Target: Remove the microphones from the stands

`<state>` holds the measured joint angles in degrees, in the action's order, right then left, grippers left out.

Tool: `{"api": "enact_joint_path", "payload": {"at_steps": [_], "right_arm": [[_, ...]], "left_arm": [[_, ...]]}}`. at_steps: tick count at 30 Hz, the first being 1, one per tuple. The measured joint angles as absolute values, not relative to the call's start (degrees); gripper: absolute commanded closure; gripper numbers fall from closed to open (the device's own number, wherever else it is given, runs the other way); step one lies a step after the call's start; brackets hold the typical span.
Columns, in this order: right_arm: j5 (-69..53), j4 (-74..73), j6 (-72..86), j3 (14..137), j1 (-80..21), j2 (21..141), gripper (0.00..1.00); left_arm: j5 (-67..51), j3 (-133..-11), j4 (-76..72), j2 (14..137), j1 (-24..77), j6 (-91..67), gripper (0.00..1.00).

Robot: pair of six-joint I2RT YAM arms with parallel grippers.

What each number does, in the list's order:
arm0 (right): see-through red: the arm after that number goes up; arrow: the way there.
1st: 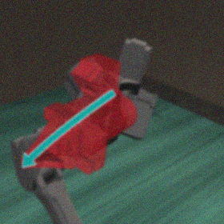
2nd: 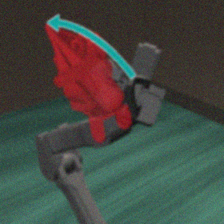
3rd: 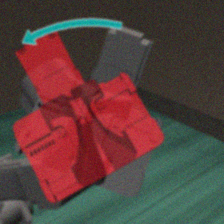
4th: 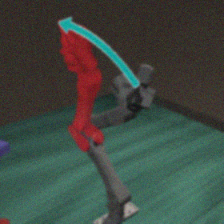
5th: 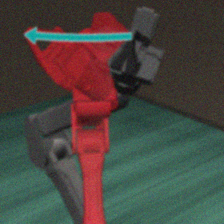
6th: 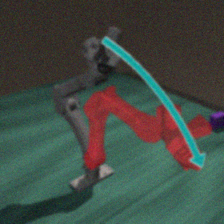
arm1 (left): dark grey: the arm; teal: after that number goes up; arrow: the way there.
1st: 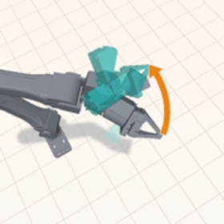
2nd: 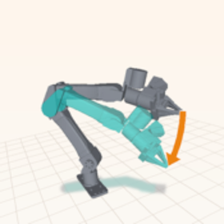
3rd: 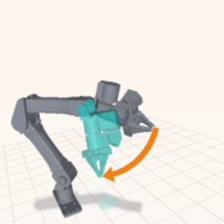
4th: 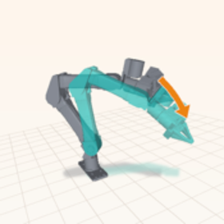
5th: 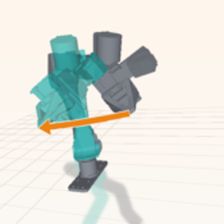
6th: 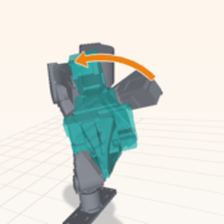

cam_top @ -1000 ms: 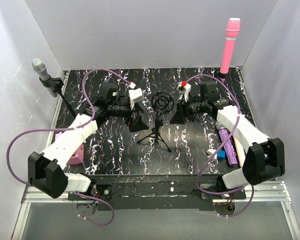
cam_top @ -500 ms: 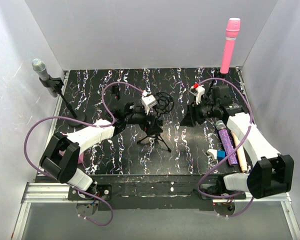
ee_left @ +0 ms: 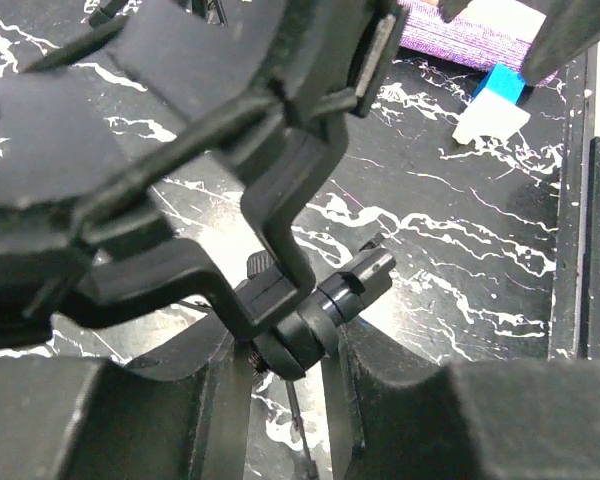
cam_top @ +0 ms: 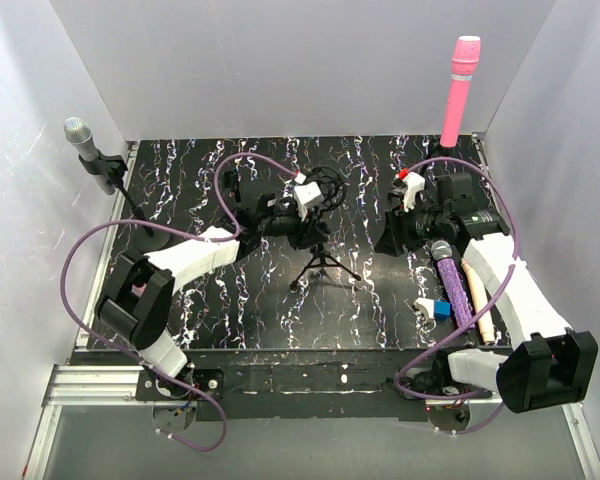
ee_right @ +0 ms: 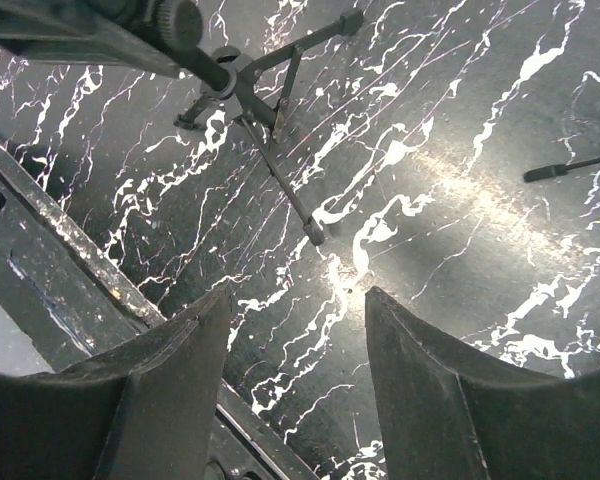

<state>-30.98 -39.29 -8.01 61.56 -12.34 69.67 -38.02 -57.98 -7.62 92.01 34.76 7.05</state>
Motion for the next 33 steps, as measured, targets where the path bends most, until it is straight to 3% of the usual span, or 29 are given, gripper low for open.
{"api": "enact_joint_path", "payload": {"at_steps": [13,15,22,25,33], "right_arm": [[-30.33,-45.06,-11.97,61.63,-9.45,61.93,0.38],[-29.41,-46.78,-12.03,61.65,-8.8,59.92,0.38],[-23.09,-48.07,-8.88,62.28,-1.39,50.28,0.32],[-20.47,-47.66,-6.9,62.48,2.92,48.66,0.29],[-19.49,-41.32,-2.79,65.52,10.41,52.62,0.23]], "left_arm": [[-36.53,-79.29,-6.57,111.22,27.14,13.15,0.96],[-36.25,-83.31,-6.55,114.59,25.26,13.87,0.86],[-33.12,-91.85,-6.33,121.99,21.56,15.88,0.24],[-30.81,-91.85,-5.04,122.54,21.5,15.14,0.04],[-24.82,-87.94,-1.63,118.67,22.13,13.26,0.02]]}}
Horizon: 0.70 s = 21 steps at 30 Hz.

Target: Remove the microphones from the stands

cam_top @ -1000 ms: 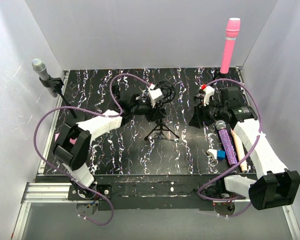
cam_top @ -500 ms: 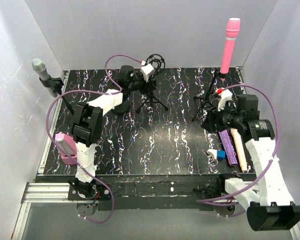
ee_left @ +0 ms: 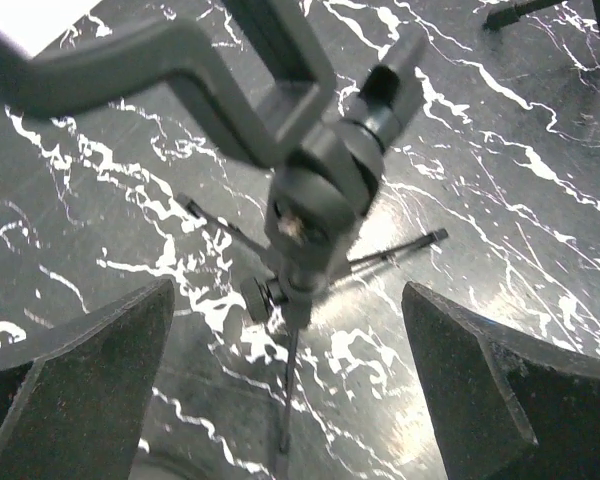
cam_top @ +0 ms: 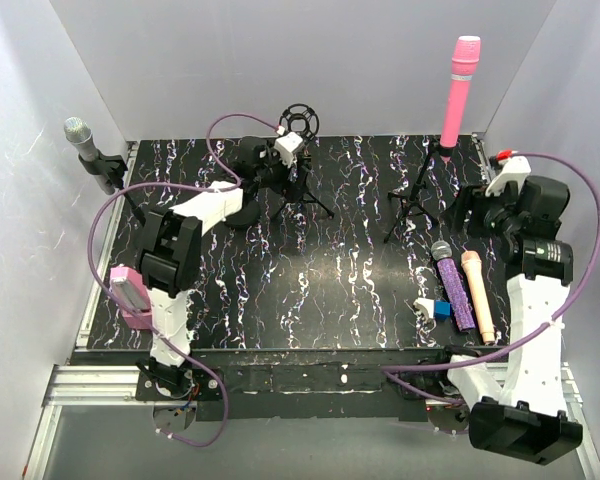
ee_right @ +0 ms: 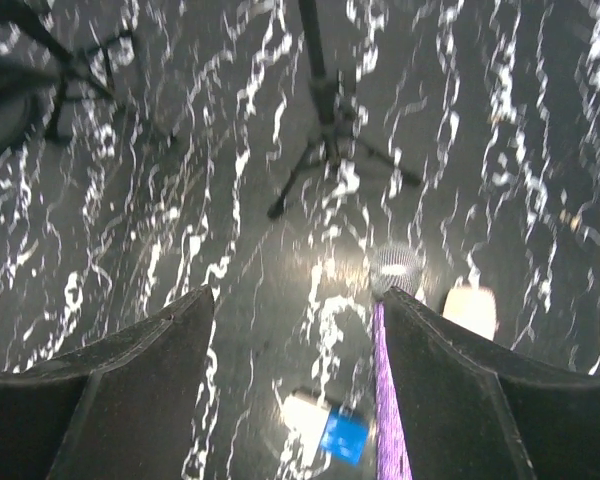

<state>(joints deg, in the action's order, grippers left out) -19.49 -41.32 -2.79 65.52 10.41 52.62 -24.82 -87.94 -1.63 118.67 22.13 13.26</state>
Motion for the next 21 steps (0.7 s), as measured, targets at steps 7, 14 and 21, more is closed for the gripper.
{"api": "enact_joint_path", "payload": {"at_steps": [7,14,21], "right_arm": [[-23.2,-31.22,-1.15,74.19,10.76,59.48,0.21],[-26.39,-23.7,2.04,86.0,10.76,68.03,0.21],[-25.45,-18.61,3.03,93.25,9.37,75.33,0.22]], "left_arm": [[-22.35,-83.53,4.54,107.31,22.24,10.52,0.02],[-23.4,-82.15,7.62,95.96,22.52,7.42,0.02],[-27.53,-82.13,9.45,92.79,24.93,6.55,0.02]]}}
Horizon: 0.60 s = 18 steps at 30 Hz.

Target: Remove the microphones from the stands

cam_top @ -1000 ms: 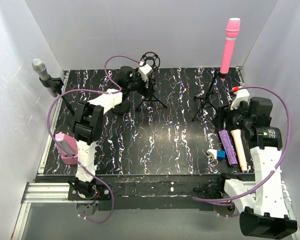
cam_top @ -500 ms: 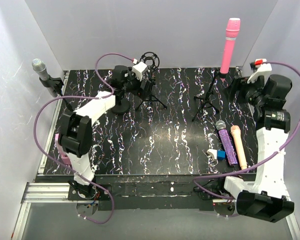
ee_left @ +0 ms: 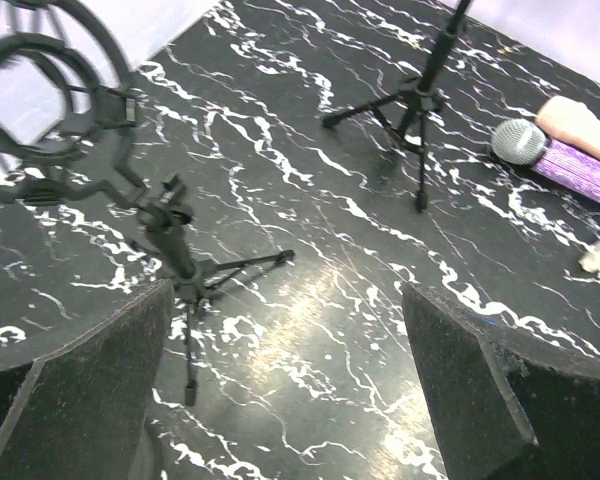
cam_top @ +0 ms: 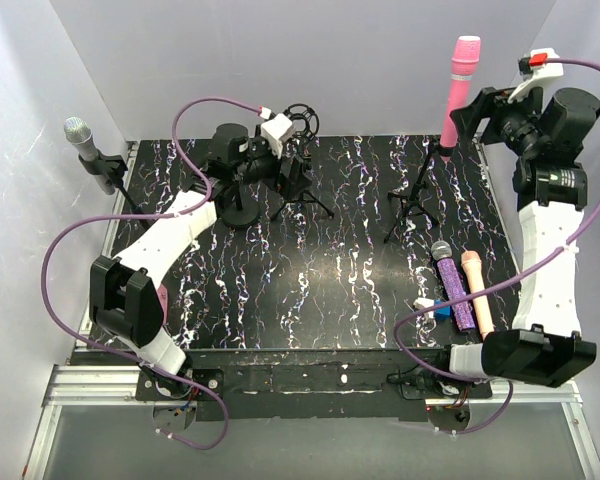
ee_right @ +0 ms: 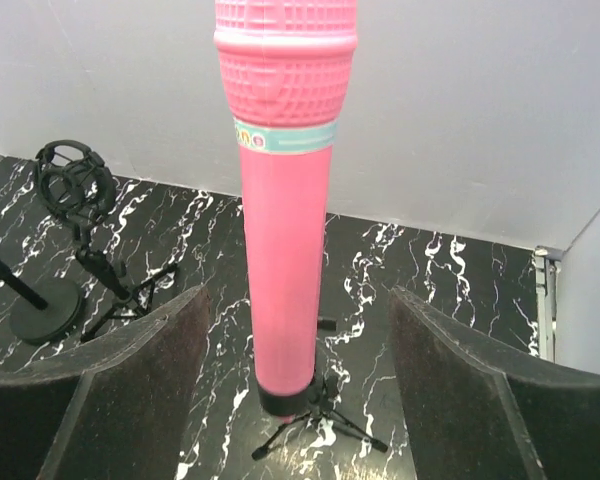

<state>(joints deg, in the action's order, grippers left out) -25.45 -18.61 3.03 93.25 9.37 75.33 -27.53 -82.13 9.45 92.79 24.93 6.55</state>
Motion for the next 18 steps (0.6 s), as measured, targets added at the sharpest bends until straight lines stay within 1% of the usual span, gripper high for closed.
{"api": "enact_joint_path", "payload": {"at_steps": [4,7,9,12,16,18], "right_arm": [[-23.42,-17.21,2.57,94.56,6.87,78.37,0.24],[-21.1,-16.16,1.87,94.83,4.93,79.99,0.3],[-19.05,-16.03,1.04,94.83,3.7,80.82,0.37],[-16.36,-16.08,-0.49,94.89,2.31,81.69,0.53],[-15.53,-16.1,-1.54,95.66,2.11,82.48,0.67],[-16.01,-16.19,-1.76,95.74,2.11,82.52,0.72]], "left_arm": [[-29.32,-82.21,11.84,92.82,26.33,6.81,0.02],[-29.89,-82.35,12.91,92.82,27.03,7.18,0.02],[-30.22,-82.48,13.52,92.82,27.42,7.55,0.02],[-30.92,-82.7,13.76,92.82,27.97,8.03,0.02],[-31.99,-83.37,14.46,92.82,28.25,8.88,0.02],[-32.49,-83.7,14.81,92.82,28.25,9.45,0.02]]}}
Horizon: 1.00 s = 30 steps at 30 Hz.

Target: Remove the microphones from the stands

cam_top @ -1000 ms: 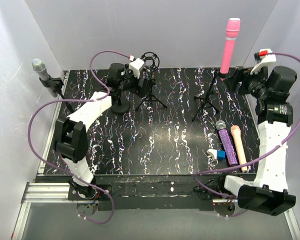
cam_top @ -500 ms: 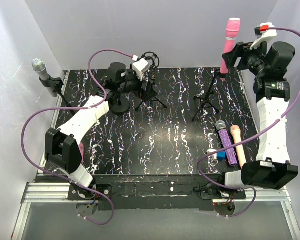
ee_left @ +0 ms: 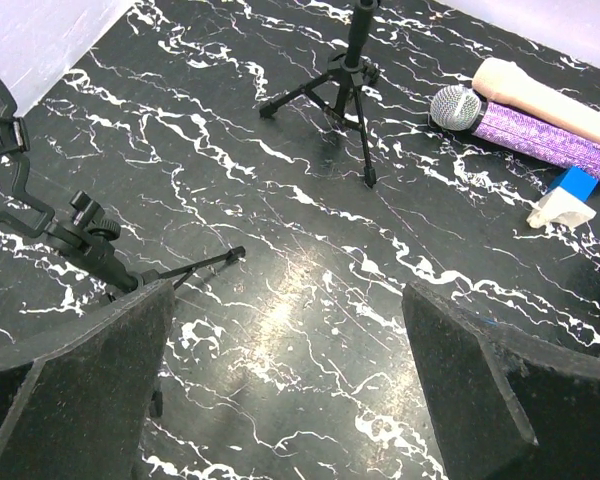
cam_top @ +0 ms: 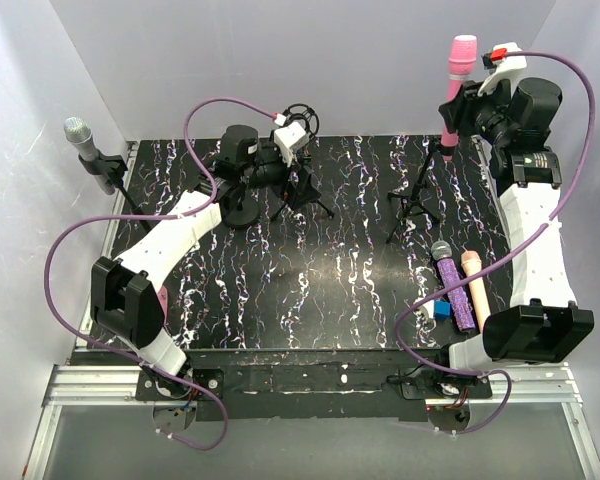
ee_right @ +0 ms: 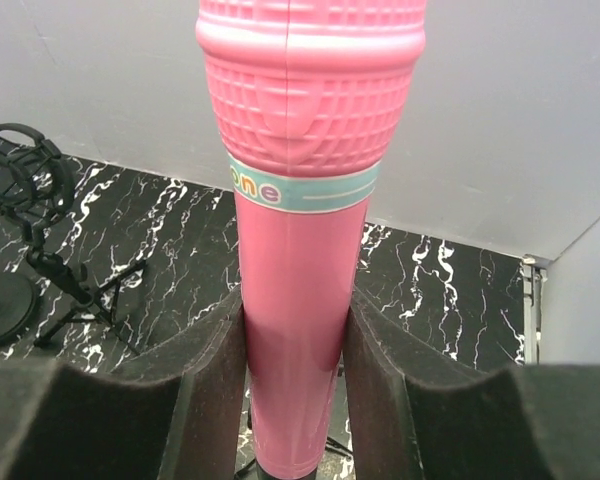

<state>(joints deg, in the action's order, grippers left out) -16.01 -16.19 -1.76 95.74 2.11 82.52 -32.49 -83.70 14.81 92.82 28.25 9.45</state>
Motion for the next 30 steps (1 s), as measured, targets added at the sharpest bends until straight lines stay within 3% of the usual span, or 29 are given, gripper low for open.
{"api": "enact_joint_path", "payload": {"at_steps": [5,12,21,30], "right_arm": [[-22.31,-15.97,-1.93,95.88,2.37,82.74,0.78],[-40.47,-17.23,0.51,101.27,1.17,86.65,0.8],[-63.53,-20.29,1.58,108.4,-6.98,91.5,0.81],[-72.51,-24.8,-3.31,108.99,-13.04,92.53,0.78]], "left_arm": [[-33.52,-84.53,15.68,92.77,28.25,10.94,0.02],[-35.7,-86.46,16.8,92.42,28.25,12.25,0.02],[-40.64,-89.76,16.73,91.2,28.25,11.09,0.02],[-47.77,-92.58,16.67,91.94,29.36,11.05,0.02]]}}
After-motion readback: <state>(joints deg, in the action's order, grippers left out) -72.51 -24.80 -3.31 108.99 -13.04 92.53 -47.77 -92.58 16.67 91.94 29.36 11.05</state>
